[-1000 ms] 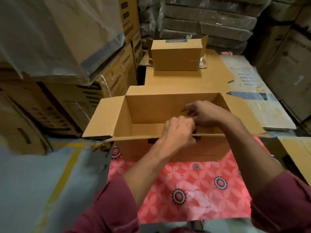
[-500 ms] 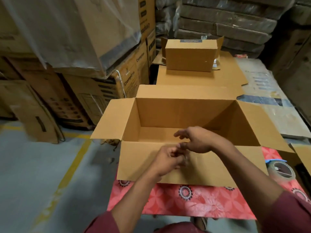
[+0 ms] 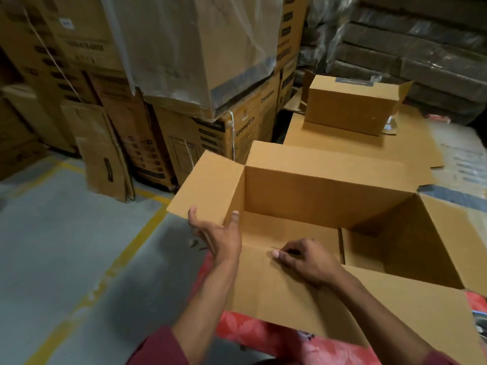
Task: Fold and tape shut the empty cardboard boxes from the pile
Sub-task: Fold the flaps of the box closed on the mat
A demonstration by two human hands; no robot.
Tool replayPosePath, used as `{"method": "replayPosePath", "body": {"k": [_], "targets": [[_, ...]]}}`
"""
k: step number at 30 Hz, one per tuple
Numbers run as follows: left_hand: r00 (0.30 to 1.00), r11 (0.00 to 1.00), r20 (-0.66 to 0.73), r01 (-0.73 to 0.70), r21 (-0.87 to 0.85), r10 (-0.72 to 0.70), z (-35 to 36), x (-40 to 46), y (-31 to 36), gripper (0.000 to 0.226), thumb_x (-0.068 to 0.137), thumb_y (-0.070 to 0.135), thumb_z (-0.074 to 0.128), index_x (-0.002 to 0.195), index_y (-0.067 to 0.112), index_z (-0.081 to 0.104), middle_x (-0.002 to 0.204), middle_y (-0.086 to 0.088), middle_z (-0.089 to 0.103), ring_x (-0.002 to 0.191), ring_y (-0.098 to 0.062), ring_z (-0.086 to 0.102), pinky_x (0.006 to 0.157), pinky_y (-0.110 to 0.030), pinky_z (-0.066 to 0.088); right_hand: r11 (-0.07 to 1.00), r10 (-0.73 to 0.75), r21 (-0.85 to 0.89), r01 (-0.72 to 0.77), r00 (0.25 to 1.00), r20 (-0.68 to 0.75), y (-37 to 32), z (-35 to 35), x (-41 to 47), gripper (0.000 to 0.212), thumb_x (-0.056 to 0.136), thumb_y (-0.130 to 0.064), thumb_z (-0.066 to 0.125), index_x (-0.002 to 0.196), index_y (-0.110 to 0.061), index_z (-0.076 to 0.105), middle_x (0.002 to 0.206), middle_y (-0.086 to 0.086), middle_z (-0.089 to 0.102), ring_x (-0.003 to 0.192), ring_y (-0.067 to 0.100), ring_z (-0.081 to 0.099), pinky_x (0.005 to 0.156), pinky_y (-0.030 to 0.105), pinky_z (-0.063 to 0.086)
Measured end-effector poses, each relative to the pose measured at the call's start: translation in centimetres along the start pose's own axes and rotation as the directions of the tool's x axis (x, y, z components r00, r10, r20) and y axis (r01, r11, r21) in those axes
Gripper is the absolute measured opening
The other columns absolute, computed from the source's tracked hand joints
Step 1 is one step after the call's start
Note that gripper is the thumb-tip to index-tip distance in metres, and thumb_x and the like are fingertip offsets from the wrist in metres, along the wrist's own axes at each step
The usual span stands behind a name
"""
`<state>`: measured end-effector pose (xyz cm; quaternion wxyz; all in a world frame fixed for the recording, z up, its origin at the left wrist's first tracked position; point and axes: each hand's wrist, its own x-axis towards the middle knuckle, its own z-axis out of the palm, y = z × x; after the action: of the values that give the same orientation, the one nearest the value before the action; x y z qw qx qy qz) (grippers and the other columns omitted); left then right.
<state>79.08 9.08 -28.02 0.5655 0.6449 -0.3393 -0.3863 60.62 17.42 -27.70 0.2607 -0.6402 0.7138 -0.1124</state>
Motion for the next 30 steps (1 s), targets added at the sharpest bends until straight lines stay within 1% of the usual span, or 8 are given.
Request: {"method": "replayPosePath", "body": {"k": [3, 6, 12, 15, 18, 21, 24, 30], "targets": [[0.95, 0.94, 0.022, -0.312, 0.136, 0.312, 0.3, -3.2, -0.9, 0.097, 0.077, 0.013, 0.086, 0.152, 0.017, 0.024, 0.151, -0.013, 0.029, 0.141, -0.036, 0.036, 0.116, -0.044, 0.033, 0.999, -0.011, -0.043, 0.01, 1.0, -0.025, 0.0, 0.6, -0.5, 0.064, 0.086, -0.088, 0.041, 0.089, -0.033, 0.074, 0.083, -0.016, 0.073, 0.077, 0.004, 0.066, 0.069, 0.036, 0.057], [0.826, 0.739, 0.237, -0.564, 0.368, 0.512, 0.8, -5.4, -3.6, 0.09, 0.076, 0.035, 0.08, 0.147, 0.014, 0.03, 0.156, -0.019, 0.032, 0.149, -0.04, 0.029, 0.121, -0.055, 0.023, 0.998, 0.013, -0.057, -0.014, 1.0, -0.012, 0.0, 1.1, -0.5, 0.045, 0.094, -0.072, 0.048, 0.088, -0.032, 0.07, 0.078, -0.013, 0.071, 0.071, 0.006, 0.066, 0.068, 0.038, 0.06], [0.687, 0.511, 0.471, -0.727, 0.459, 0.553, 3.2, -8.3, -4.0, 0.076, 0.087, 0.054, 0.063, 0.145, 0.018, 0.031, 0.161, -0.032, 0.019, 0.156, -0.048, 0.006, 0.121, -0.072, 0.006, 0.977, 0.098, 0.201, -0.071, 0.987, -0.126, 1.8, 0.2, -0.8, 0.042, 0.098, -0.053, 0.059, 0.085, -0.016, 0.075, 0.072, -0.001, 0.072, 0.063, 0.016, 0.065, 0.059, 0.038, 0.055], [0.653, 0.425, 0.595, -0.757, 0.496, 0.469, 5.1, -9.9, -3.6, 0.071, 0.089, 0.058, 0.052, 0.148, 0.023, 0.037, 0.161, -0.033, 0.016, 0.156, -0.051, 0.001, 0.118, -0.077, 0.004, 0.873, 0.159, 0.487, 0.0, 0.946, -0.284, 3.5, -0.7, -1.6, 0.014, 0.097, -0.019, 0.066, 0.102, -0.02, 0.079, 0.092, -0.013, 0.077, 0.086, 0.001, 0.072, 0.079, 0.027, 0.059], [0.618, 0.314, 0.687, -0.786, 0.532, 0.382, 6.2, -10.2, -4.3, 0.073, 0.087, 0.068, 0.051, 0.147, 0.025, 0.045, 0.162, -0.037, 0.009, 0.155, -0.051, -0.008, 0.116, -0.079, -0.002, 0.761, 0.329, 0.648, -0.033, 0.881, -0.341, 5.1, -2.0, -2.2, 0.026, 0.092, -0.004, 0.069, 0.112, -0.019, 0.078, 0.107, -0.012, 0.076, 0.102, 0.001, 0.07, 0.096, 0.026, 0.056], [0.59, 0.236, 0.731, -0.807, 0.541, 0.344, 6.4, -10.4, -5.1, 0.076, 0.086, 0.071, 0.05, 0.146, 0.025, 0.048, 0.162, -0.04, 0.004, 0.155, -0.051, -0.014, 0.116, -0.078, -0.002, 0.818, 0.486, 0.536, -0.21, 0.751, -0.448, 7.9, -2.9, -3.2, 0.021, 0.091, -0.025, 0.077, 0.112, -0.026, 0.078, 0.117, -0.013, 0.071, 0.114, 0.01, 0.063, 0.097, 0.03, 0.052], [0.599, 0.219, 0.741, -0.801, 0.558, 0.304, 6.4, -10.0, -5.7, 0.074, 0.088, 0.073, 0.045, 0.148, 0.029, 0.047, 0.162, -0.04, 0.004, 0.155, -0.05, -0.016, 0.117, -0.077, -0.002, 0.797, 0.583, 0.325, -0.509, 0.507, -0.635, 11.8, -2.6, -5.0, 0.042, 0.084, -0.031, 0.079, 0.125, -0.032, 0.071, 0.145, 0.002, 0.055, 0.14, 0.029, 0.036, 0.114, 0.044, 0.036], [0.616, 0.229, 0.75, -0.787, 0.573, 0.241, 6.9, -9.7, -5.7, 0.071, 0.087, 0.072, 0.036, 0.142, 0.032, 0.056, 0.162, -0.037, 0.012, 0.156, -0.048, -0.004, 0.116, -0.079, -0.001, 0.44, 0.879, 0.725, -0.53, 0.086, -0.47, 15.8, -4.2, -6.7, 0.105, 0.081, -0.035, 0.082, 0.162, -0.02, 0.017, 0.168, 0.027, 0.003, 0.155, 0.043, 0.002, 0.122, 0.059, 0.012]]}}
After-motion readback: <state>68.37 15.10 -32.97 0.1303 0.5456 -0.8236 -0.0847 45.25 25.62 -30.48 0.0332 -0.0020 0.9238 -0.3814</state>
